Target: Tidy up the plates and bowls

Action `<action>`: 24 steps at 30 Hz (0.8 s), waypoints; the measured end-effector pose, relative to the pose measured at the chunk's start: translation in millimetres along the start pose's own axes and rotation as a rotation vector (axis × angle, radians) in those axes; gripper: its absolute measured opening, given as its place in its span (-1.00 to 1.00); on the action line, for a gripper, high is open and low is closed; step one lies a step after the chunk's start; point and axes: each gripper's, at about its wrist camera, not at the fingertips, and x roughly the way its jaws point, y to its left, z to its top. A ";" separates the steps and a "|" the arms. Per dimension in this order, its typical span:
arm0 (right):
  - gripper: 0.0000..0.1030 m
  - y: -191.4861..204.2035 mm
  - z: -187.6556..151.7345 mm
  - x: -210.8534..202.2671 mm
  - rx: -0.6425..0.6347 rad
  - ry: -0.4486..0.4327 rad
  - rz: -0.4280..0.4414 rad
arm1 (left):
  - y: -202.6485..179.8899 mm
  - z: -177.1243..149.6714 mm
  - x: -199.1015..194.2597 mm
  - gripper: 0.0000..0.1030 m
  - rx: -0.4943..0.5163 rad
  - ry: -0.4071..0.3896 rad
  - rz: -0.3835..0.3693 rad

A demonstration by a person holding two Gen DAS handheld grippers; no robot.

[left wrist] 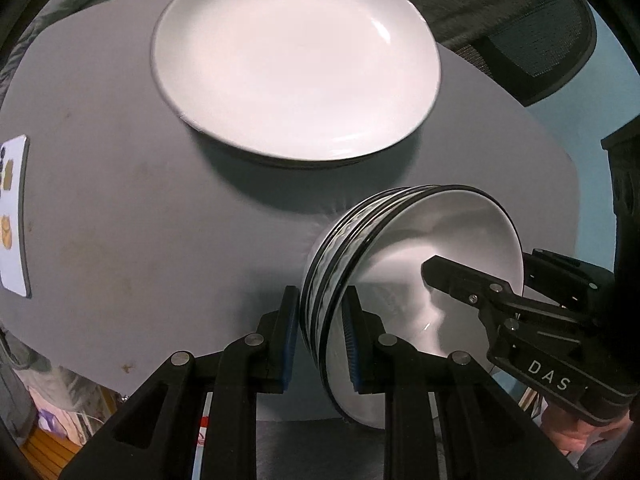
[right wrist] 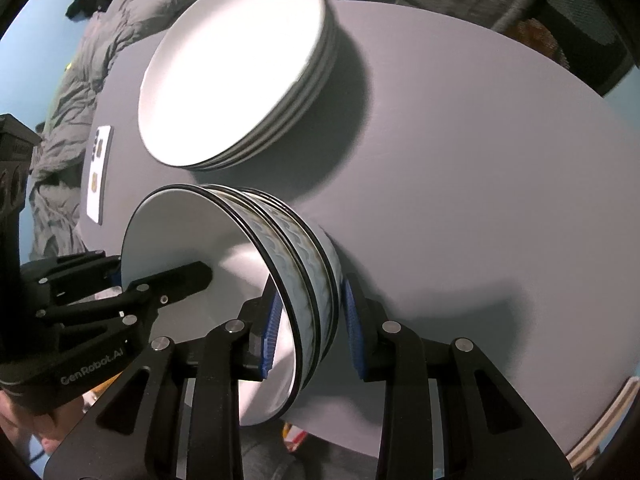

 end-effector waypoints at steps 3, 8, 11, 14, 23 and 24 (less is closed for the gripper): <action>-0.40 7.0 -0.6 0.8 -0.007 0.003 -0.008 | 4.4 -1.2 2.4 -0.60 -0.005 -0.003 0.000; -0.39 19.3 -4.6 2.7 -0.021 -0.003 -0.047 | 2.4 -2.7 4.7 -0.60 0.020 -0.012 -0.013; -0.38 21.4 -6.2 2.5 -0.022 -0.006 -0.077 | -7.9 0.0 9.0 -0.60 0.053 -0.012 0.000; -0.37 19.5 -7.3 1.3 -0.002 0.007 -0.085 | -15.4 3.8 13.1 -0.59 0.088 -0.015 0.018; -0.37 13.1 -17.5 -1.0 0.077 0.009 -0.063 | -14.4 0.8 14.0 -0.37 0.152 -0.015 0.042; -0.37 13.2 -17.4 -1.0 0.084 0.008 -0.061 | -15.0 0.9 14.4 -0.34 0.157 -0.017 0.046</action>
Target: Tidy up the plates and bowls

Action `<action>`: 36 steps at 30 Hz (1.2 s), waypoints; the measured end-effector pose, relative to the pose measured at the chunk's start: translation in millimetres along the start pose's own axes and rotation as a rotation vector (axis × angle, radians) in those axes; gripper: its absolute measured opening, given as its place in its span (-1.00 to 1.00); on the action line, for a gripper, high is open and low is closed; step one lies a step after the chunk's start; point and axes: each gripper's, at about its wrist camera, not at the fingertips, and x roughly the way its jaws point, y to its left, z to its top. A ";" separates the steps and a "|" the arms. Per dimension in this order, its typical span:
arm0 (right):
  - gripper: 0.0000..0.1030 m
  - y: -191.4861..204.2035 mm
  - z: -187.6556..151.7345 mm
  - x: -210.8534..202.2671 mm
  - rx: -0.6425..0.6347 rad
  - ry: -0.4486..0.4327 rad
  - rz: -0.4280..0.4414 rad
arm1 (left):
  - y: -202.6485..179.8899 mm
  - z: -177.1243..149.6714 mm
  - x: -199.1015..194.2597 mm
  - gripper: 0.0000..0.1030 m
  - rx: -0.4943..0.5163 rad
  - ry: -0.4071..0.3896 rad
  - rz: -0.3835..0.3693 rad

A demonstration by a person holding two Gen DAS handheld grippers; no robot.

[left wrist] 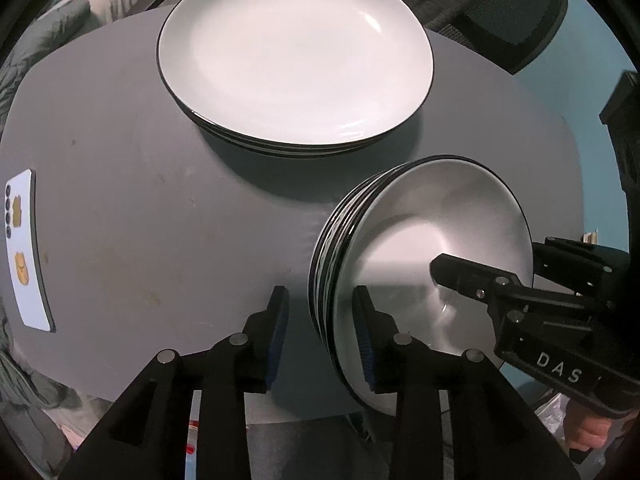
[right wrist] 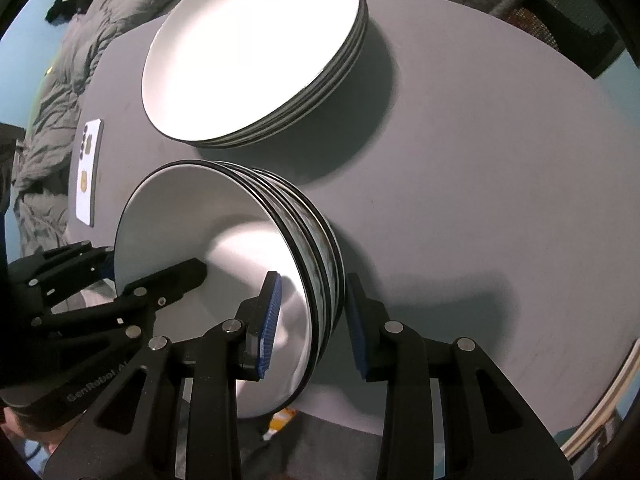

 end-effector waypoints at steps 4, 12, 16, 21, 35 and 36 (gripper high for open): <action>-0.35 -0.1 1.4 0.3 0.019 0.004 0.006 | 3.4 1.1 2.5 -0.19 -0.007 0.006 0.005; -0.33 -4.6 3.0 0.6 0.042 0.007 0.032 | 17.8 9.2 9.3 -0.44 -0.057 0.054 -0.102; -0.50 -3.1 -0.3 -3.5 0.034 -0.011 0.012 | 11.3 5.5 9.1 -0.64 -0.046 0.039 -0.097; -0.62 -7.0 -1.6 -5.1 0.019 -0.017 0.014 | 5.7 4.0 13.9 -0.64 -0.051 0.024 -0.089; -0.61 4.4 3.6 -0.5 -0.062 0.006 -0.010 | 11.4 2.8 5.9 -0.64 -0.056 0.028 -0.082; -0.61 5.1 3.9 -0.3 -0.066 0.007 -0.011 | 11.5 2.6 5.9 -0.64 -0.057 0.027 -0.081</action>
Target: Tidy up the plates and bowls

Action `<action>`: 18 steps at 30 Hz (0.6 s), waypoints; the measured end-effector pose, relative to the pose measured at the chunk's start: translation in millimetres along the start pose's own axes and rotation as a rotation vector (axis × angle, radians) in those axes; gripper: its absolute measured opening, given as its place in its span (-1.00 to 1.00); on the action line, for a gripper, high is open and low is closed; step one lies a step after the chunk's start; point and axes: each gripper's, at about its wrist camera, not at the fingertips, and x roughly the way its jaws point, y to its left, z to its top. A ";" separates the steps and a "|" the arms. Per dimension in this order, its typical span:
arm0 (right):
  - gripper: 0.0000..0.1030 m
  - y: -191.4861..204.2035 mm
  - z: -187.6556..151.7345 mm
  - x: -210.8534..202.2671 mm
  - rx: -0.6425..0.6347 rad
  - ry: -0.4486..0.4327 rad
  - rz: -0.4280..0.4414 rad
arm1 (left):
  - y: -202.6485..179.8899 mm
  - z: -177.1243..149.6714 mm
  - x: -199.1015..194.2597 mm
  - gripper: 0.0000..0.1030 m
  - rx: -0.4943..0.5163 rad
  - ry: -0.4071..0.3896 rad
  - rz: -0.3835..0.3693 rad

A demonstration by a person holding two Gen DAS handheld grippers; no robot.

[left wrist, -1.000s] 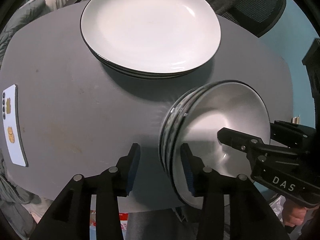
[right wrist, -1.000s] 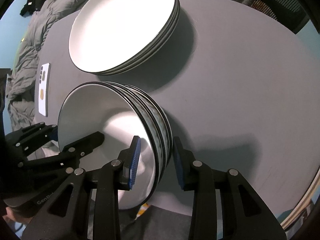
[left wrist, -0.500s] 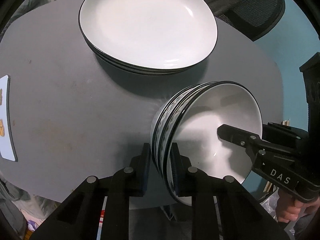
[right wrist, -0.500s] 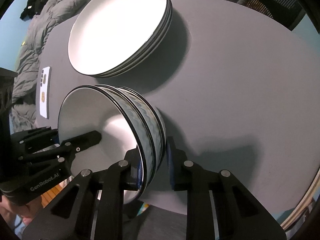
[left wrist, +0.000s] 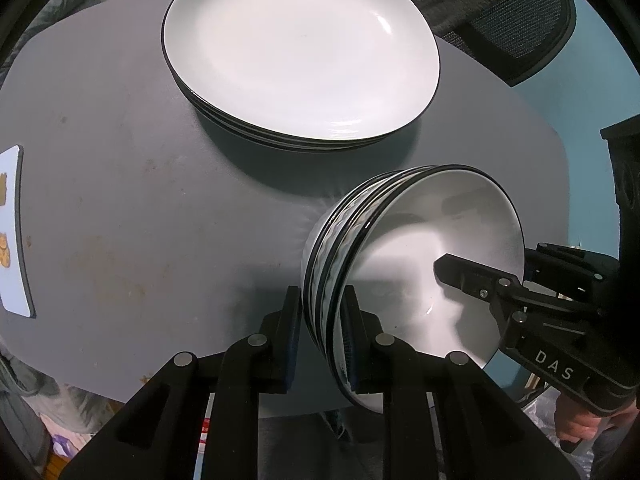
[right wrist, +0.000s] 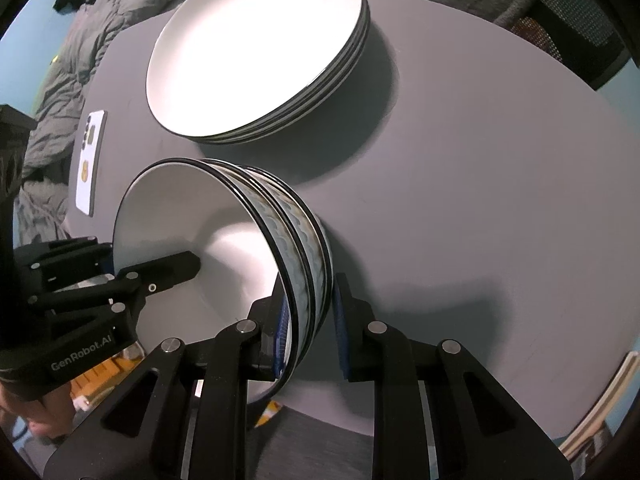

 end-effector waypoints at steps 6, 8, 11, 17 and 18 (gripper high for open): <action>-0.61 1.4 1.7 1.9 -0.013 0.004 0.001 | -2.2 -1.3 -1.2 -0.65 -0.005 -0.005 0.009; -0.61 1.1 1.7 2.1 -0.011 0.002 0.005 | -4.1 -2.4 -2.1 -0.65 0.000 -0.006 0.018; -0.61 -0.2 -0.1 2.2 -0.001 -0.005 0.019 | -8.2 -4.0 -4.1 -0.66 0.008 -0.010 0.034; -0.63 -2.6 -0.3 0.9 0.039 0.006 0.052 | -7.7 0.4 -8.9 -0.67 -0.002 -0.013 0.041; -0.63 -1.8 -0.2 0.0 0.041 0.006 0.060 | -6.9 1.9 -10.9 -0.67 -0.003 -0.013 0.042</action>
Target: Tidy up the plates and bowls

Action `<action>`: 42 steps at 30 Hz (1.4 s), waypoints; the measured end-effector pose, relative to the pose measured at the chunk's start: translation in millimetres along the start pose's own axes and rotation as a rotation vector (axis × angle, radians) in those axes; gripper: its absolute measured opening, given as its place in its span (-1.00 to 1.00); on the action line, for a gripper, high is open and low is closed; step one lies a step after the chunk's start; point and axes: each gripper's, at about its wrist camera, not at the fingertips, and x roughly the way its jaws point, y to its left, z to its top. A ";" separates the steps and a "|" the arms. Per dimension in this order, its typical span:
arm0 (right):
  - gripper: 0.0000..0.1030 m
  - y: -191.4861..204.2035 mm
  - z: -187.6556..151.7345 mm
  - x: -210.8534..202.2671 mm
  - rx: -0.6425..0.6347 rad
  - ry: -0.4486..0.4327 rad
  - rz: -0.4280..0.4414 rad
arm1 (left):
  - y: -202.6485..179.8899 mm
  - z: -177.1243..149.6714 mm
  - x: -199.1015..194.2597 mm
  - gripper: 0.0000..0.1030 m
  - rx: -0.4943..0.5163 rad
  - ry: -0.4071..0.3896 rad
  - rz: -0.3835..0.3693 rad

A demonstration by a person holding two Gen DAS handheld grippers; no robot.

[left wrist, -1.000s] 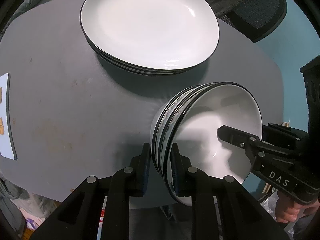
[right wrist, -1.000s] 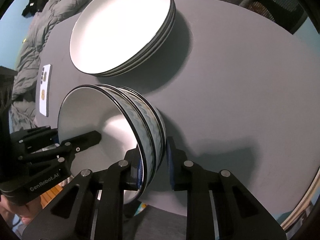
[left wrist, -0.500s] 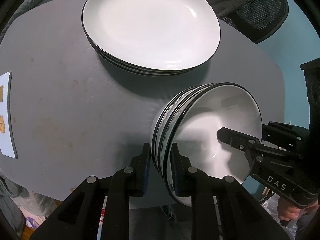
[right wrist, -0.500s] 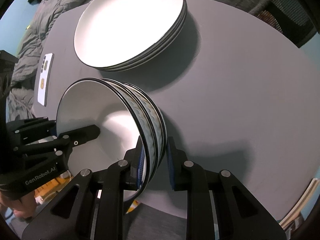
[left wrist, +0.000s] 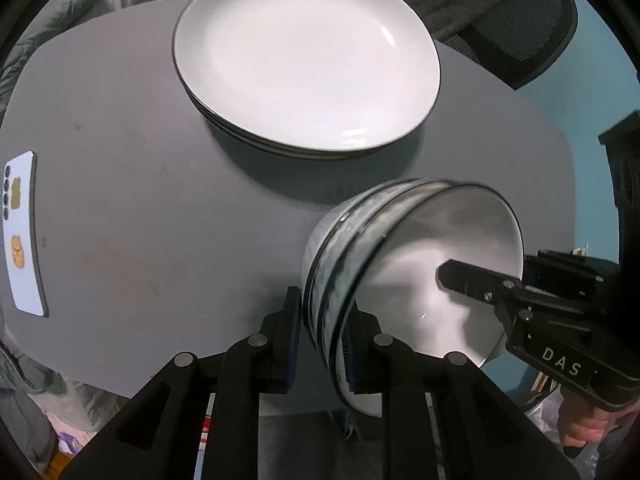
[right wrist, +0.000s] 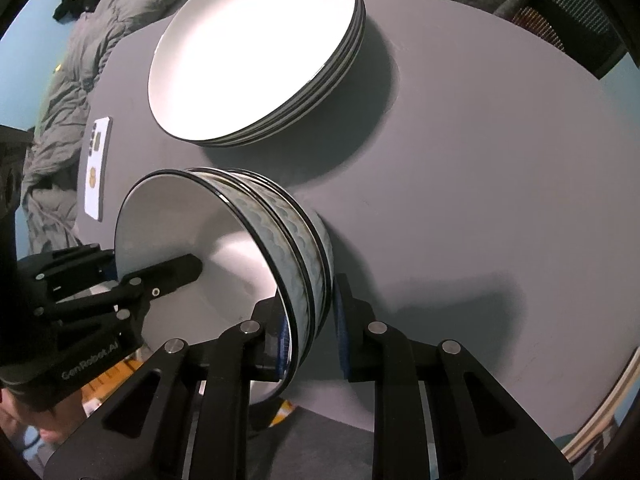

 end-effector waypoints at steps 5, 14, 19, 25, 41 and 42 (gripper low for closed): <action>-0.64 2.9 4.2 -2.0 0.016 -0.001 0.010 | 1.7 7.1 0.2 -0.67 0.008 0.006 0.008; -0.65 -0.3 10.2 2.1 0.006 -0.002 -0.003 | 2.9 11.0 2.9 -0.65 -0.001 -0.009 0.005; -0.62 1.6 14.8 3.5 -0.003 -0.001 -0.013 | 9.0 11.0 3.7 -0.65 -0.011 -0.001 -0.013; -0.59 -3.0 14.7 7.0 0.001 0.010 0.003 | 6.2 7.6 5.9 -0.60 -0.009 -0.010 -0.022; -0.63 -4.2 18.3 5.3 0.014 0.059 -0.005 | 15.2 6.8 2.6 -0.63 -0.055 0.016 -0.043; -0.63 -3.4 18.1 4.7 0.013 0.061 -0.006 | 15.4 6.4 2.5 -0.63 -0.055 0.018 -0.044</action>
